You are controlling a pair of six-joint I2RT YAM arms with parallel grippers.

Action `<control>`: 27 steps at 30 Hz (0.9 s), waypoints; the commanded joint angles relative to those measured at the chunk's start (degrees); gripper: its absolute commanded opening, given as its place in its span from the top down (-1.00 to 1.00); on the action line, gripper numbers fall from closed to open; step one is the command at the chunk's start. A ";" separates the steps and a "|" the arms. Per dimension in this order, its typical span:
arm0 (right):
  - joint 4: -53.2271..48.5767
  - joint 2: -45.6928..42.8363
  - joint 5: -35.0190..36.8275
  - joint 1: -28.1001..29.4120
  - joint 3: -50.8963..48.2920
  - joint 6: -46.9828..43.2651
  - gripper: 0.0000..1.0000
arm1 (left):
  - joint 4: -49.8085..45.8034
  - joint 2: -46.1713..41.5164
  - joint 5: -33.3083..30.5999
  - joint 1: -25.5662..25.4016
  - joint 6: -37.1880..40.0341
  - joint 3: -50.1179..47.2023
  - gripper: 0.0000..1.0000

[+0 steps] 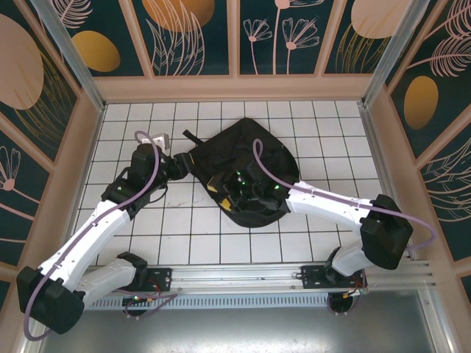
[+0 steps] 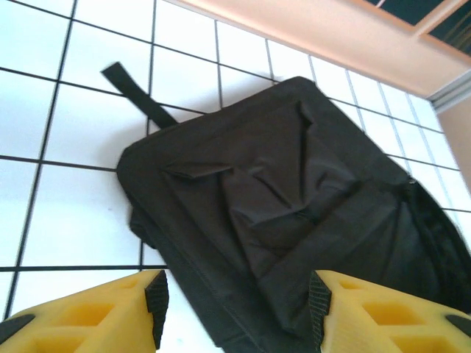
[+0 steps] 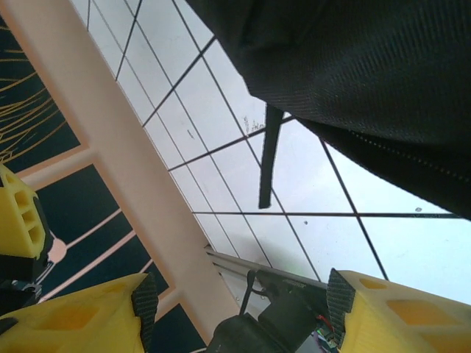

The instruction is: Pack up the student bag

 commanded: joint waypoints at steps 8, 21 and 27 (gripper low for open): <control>1.03 8.08 2.70 0.62 5.54 5.11 -0.25 | 0.42 0.29 -2.28 1.40 2.27 -0.92 -0.12; 0.00 12.45 4.54 -1.12 7.00 4.84 0.28 | 0.84 -1.05 -1.26 1.50 2.53 -1.46 -0.13; 2.08 12.90 3.73 -2.00 6.64 4.48 0.88 | 1.20 -0.54 -0.46 1.59 2.53 -1.54 -0.12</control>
